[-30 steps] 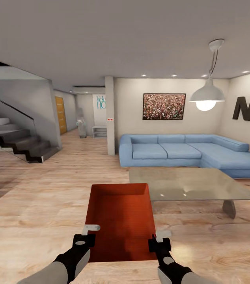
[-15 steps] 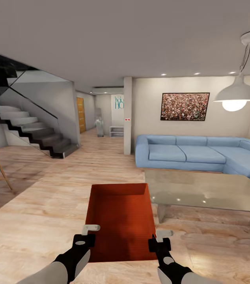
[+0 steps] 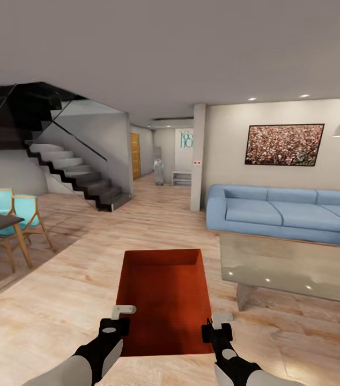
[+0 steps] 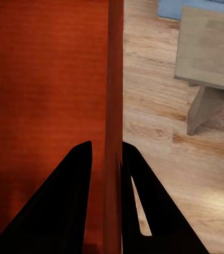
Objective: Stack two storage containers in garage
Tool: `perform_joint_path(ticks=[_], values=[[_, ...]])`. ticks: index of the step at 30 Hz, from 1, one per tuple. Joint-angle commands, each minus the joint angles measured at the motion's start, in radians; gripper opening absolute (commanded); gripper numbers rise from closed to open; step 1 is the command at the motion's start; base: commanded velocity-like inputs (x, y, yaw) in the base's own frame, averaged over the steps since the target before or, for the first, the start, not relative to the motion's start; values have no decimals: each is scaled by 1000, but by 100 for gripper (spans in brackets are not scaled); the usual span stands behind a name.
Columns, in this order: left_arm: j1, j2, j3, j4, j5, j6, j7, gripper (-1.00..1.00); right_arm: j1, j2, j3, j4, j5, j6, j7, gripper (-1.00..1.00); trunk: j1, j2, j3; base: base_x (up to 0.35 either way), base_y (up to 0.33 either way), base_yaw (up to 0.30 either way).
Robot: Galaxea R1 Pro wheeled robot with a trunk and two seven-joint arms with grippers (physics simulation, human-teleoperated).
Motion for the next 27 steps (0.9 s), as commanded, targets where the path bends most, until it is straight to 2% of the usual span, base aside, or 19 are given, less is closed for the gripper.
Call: perform_joint_path(ticks=[1,5,8,27], values=[[-2,-4,30,-9,54,1,1,-100,0,3,10,-1,7,4,8,-100,0,-1,-2,0,0,300],[-2,-4,30,-9,54,1,1,-100,0,3,10,-1,6,4,8,-100,0,-1,-2,18,0,260],[-2,-4,30,-8,54,1,0,-100,0,2,10,-1,6,4,8,-100,0,-1,-2,204,0,42],[-2,-4,30,-8,54,3,-3,-100,0,2,11,-1,9,6,8,-100,0,-1,-2,312,0,3]])
